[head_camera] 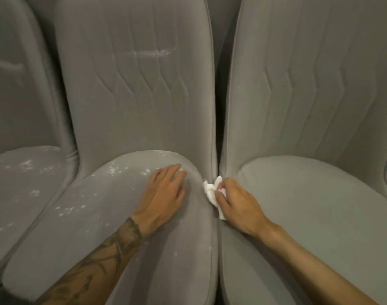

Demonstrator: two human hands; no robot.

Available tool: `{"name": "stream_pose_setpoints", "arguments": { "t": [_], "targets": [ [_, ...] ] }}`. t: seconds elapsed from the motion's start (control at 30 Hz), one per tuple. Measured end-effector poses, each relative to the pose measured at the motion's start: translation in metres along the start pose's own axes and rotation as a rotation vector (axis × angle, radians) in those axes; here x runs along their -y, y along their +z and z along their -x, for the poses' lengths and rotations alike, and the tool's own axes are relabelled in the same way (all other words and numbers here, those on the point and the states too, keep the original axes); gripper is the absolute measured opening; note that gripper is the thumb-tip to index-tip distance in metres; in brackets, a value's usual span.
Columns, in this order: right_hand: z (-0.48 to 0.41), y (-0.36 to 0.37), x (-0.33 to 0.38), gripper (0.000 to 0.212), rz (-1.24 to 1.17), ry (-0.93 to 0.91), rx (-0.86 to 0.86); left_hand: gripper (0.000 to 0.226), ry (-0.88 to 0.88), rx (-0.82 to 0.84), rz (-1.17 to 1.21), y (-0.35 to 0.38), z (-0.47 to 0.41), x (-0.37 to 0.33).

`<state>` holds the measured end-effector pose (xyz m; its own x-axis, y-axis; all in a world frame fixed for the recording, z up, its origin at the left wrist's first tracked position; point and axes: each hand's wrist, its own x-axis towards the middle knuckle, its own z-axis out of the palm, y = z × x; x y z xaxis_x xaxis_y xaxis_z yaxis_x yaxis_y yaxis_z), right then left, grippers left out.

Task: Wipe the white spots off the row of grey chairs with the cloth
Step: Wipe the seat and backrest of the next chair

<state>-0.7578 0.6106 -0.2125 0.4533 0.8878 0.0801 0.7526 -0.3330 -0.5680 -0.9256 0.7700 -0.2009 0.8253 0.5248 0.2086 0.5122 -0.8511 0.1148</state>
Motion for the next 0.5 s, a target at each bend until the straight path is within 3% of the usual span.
{"name": "stream_pose_setpoints", "arguments": {
  "t": [0.13, 0.4, 0.5],
  "targets": [
    [-0.017, 0.037, 0.055, 0.013, -0.087, 0.01, -0.16, 0.038, -0.06, -0.012, -0.003, -0.006, 0.026, 0.07],
    [-0.03, 0.069, 0.088, 0.031, 0.215, 0.242, -0.246, 0.068, -0.075, 0.043, -0.008, -0.034, 0.074, 0.209],
    [-0.029, 0.081, 0.105, 0.032, 0.315, 0.344, -0.265, 0.062, -0.046, 0.006, 0.022, -0.039, 0.083, 0.253]
  ]
}}
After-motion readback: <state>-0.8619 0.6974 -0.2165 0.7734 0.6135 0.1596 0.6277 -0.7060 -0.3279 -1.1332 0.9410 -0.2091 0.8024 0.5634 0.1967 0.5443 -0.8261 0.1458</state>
